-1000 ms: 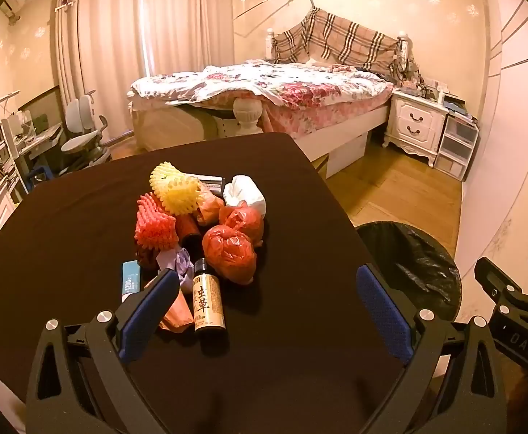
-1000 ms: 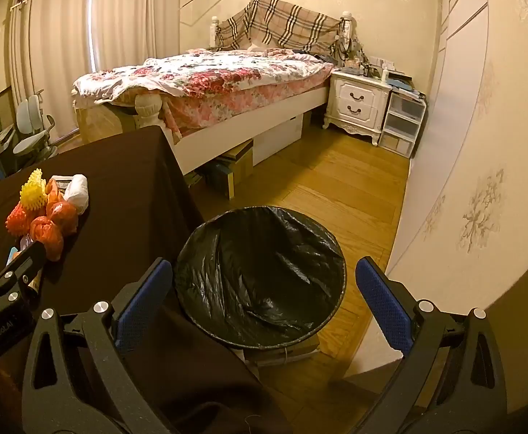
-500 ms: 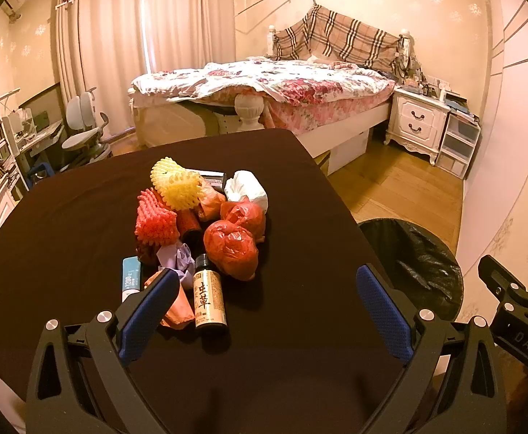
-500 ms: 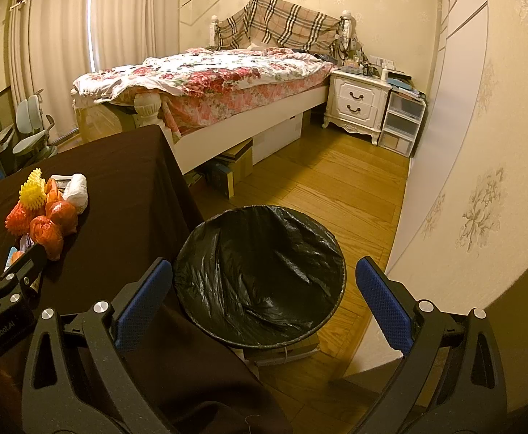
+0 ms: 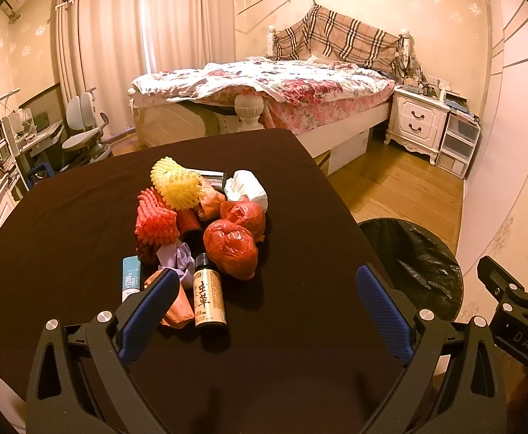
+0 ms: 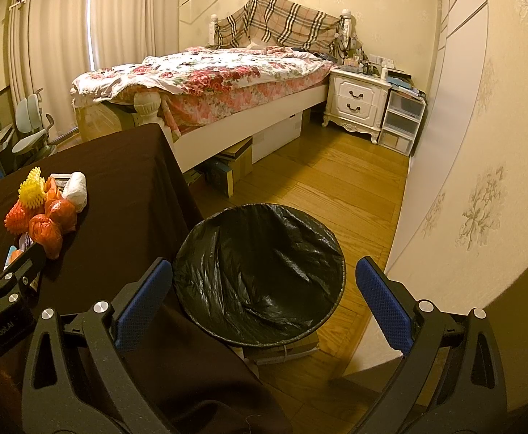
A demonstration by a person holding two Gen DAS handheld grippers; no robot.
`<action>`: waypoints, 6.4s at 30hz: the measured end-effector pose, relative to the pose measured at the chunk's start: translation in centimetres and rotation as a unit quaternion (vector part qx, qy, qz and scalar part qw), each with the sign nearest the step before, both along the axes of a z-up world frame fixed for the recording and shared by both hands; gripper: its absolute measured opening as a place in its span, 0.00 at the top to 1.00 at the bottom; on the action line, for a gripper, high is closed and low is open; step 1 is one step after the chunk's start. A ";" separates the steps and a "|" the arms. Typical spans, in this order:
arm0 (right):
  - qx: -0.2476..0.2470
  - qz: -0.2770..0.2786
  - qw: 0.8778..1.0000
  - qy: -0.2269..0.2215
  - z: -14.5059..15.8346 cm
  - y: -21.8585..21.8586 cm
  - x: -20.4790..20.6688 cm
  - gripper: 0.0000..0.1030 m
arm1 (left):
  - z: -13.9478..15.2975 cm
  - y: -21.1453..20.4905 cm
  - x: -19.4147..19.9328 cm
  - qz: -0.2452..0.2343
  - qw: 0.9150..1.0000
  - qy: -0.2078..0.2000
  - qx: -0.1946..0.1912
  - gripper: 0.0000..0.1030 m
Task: Collect trash
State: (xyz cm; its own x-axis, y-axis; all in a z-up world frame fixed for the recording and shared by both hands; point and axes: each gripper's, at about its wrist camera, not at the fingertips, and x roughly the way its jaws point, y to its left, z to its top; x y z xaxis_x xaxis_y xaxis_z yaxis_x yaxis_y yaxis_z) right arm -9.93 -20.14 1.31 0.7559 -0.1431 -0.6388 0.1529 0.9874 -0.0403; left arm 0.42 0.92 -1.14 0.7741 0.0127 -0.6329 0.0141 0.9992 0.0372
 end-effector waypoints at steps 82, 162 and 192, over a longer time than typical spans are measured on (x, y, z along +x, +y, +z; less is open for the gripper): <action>0.024 0.218 0.974 0.050 -0.6 14.3 0.4 0.37 | -2.6 14.5 -4.2 0.113 0.992 0.050 0.000 0.33; 0.055 0.204 0.976 0.049 -1.4 11.5 0.7 0.77 | 0.0 12.9 -4.2 0.056 0.995 0.031 -0.072 0.86; 0.066 0.042 0.996 0.049 -3.6 -3.5 5.3 0.77 | -2.4 -5.5 4.4 -0.117 0.990 0.064 -0.048 0.86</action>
